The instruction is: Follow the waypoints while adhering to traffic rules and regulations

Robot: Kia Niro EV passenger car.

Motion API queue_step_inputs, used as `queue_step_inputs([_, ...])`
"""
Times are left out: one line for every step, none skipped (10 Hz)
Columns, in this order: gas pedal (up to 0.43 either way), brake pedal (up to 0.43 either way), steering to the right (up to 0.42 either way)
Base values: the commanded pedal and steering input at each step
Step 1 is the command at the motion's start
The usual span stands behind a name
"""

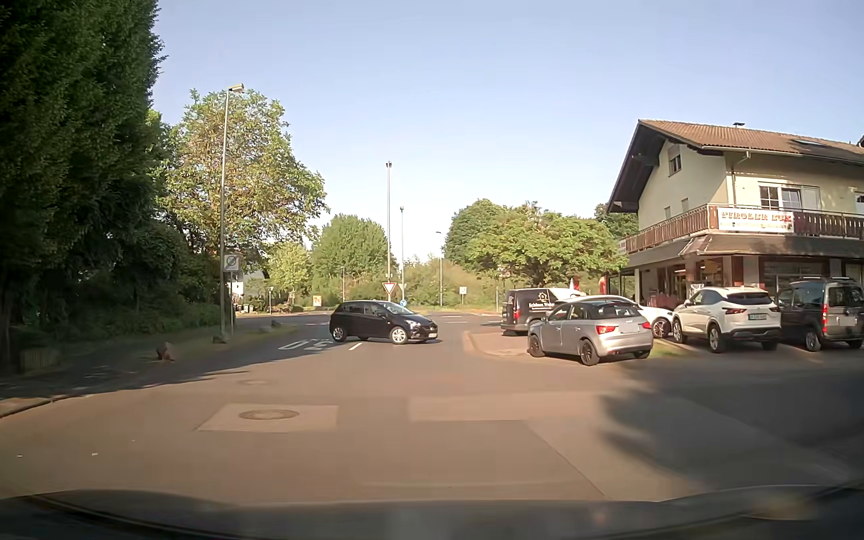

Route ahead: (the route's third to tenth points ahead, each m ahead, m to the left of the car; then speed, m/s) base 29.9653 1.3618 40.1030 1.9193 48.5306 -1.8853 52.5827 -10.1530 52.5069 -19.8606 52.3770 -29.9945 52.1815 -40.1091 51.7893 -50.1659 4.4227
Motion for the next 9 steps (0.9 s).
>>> queue_step_inputs([0.000,0.165,0.004])
queue_step_inputs([0.000,0.165,0.004])
queue_step_inputs([0.000,0.152,0.004])
queue_step_inputs([0.000,0.104,0.004])
queue_step_inputs([0.000,0.000,0.004])
queue_step_inputs([0.000,0.000,0.004])
queue_step_inputs([0.000,0.000,0.004])
queue_step_inputs([0.000,0.000,0.004])
queue_step_inputs([0.000,0.000,0.004])
